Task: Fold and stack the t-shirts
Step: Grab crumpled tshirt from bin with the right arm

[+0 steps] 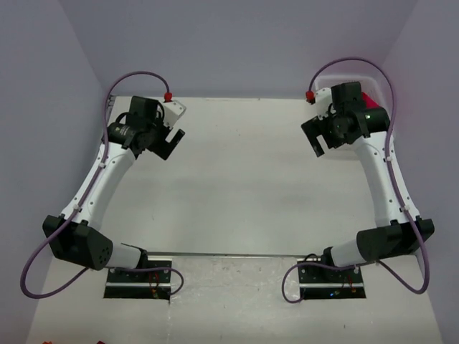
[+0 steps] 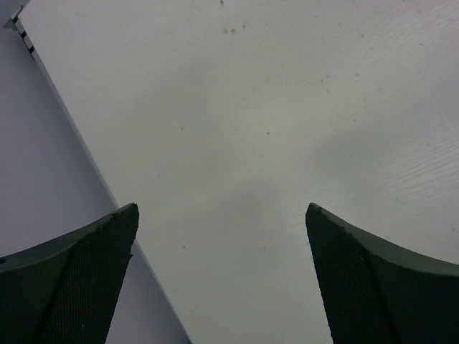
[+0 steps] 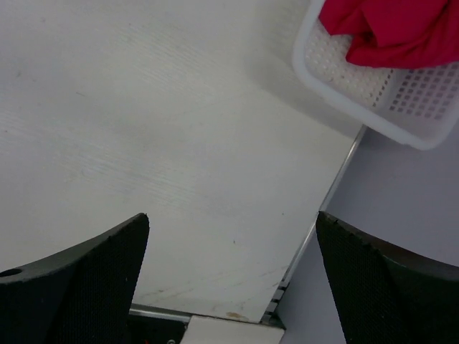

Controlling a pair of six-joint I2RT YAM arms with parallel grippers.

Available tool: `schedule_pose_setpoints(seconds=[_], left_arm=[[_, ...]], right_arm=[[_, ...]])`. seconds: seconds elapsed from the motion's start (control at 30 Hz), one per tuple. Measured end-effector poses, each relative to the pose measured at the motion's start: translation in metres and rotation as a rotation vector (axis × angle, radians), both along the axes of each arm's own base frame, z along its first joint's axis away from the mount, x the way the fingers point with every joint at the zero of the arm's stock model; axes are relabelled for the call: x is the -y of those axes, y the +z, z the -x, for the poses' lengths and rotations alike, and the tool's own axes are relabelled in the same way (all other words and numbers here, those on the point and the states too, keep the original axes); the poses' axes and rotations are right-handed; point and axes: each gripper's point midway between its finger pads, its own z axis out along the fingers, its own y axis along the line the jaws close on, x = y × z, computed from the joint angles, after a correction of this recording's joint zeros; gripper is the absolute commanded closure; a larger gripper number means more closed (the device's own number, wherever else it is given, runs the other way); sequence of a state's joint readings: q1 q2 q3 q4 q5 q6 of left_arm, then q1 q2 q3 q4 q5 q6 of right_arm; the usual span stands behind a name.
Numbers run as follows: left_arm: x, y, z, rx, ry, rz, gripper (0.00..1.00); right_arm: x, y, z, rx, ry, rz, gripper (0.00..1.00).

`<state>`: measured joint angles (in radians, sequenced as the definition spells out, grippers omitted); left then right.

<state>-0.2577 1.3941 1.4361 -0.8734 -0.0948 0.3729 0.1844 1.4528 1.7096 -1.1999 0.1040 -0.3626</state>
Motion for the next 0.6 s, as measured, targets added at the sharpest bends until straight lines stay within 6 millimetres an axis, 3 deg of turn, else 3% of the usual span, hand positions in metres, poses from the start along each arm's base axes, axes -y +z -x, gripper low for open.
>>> schedule_pose_setpoints(seconds=[0.17, 0.3, 0.4, 0.43, 0.5, 0.6], left_arm=[[-0.009, -0.001, -0.008, 0.022, 0.042, -0.041, 0.02], [-0.015, -0.010, -0.017, 0.015, 0.077, -0.078, 0.01], [-0.016, -0.013, -0.021, 0.014, 0.087, -0.087, 0.01], [-0.016, -0.013, -0.022, 0.018, 0.089, -0.088, 0.01], [-0.017, -0.011, -0.023, 0.026, 0.092, -0.089, 0.01], [-0.019, -0.010, -0.024, 0.032, 0.101, -0.093, 0.01]], right_arm=[[0.058, 0.008, -0.027, 0.038, -0.196, 0.039, 0.01], [0.094, 0.003, -0.071, 0.070, -0.302, 0.085, 0.05], [0.113, -0.020, -0.105, 0.079, -0.341, 0.092, 0.09], [0.117, -0.028, -0.113, 0.076, -0.345, 0.089, 0.09], [0.126, -0.044, -0.128, 0.069, -0.356, 0.085, 0.21], [0.135, -0.067, -0.147, 0.053, -0.373, 0.058, 0.23]])
